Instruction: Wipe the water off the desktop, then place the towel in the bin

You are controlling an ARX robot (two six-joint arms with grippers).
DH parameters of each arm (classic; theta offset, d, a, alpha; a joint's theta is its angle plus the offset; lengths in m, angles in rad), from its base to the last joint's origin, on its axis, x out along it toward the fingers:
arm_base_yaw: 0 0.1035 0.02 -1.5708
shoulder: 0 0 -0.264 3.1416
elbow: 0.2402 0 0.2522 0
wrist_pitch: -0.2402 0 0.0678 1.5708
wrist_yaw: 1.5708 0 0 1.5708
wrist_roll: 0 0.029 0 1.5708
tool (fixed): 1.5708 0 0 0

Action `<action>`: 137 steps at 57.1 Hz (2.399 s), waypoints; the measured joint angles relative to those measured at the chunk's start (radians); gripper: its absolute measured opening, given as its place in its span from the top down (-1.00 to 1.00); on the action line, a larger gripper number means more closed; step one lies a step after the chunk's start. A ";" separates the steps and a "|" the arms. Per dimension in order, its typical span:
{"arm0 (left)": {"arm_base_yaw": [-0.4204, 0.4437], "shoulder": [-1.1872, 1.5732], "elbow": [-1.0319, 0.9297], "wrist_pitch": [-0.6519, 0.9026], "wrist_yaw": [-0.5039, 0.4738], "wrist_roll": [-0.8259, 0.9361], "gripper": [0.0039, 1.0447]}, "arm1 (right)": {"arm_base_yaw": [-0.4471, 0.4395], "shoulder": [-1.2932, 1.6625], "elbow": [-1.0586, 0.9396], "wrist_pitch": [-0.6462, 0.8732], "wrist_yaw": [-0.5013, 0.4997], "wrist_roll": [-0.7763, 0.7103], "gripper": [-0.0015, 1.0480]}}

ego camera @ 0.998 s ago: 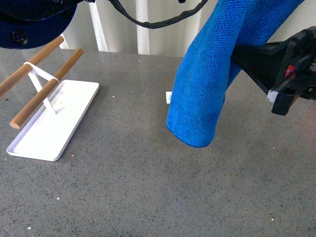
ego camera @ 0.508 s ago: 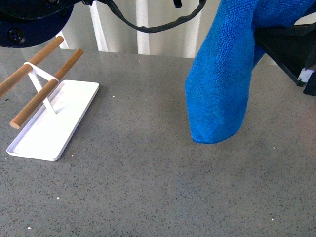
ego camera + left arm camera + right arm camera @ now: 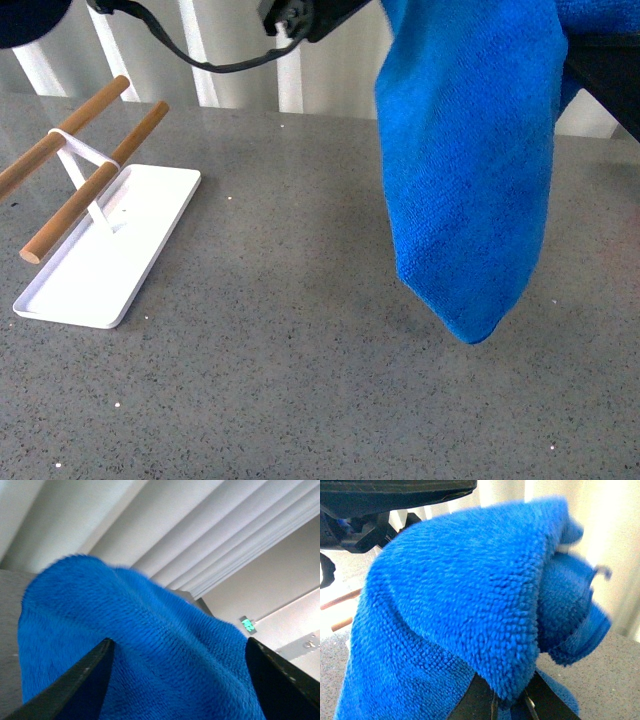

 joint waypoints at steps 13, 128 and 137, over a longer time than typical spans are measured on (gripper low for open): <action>0.127 0.000 0.035 -0.270 0.055 0.239 -0.87 | -0.020 -0.015 0.001 -0.009 0.004 0.000 0.93; 0.387 -1.196 -1.047 -0.145 -0.510 0.677 0.93 | -0.038 0.090 0.303 -0.851 0.544 0.002 0.93; 0.377 -1.245 -1.091 -0.138 -0.512 0.677 0.93 | -0.023 0.122 0.257 -0.848 0.546 0.032 0.93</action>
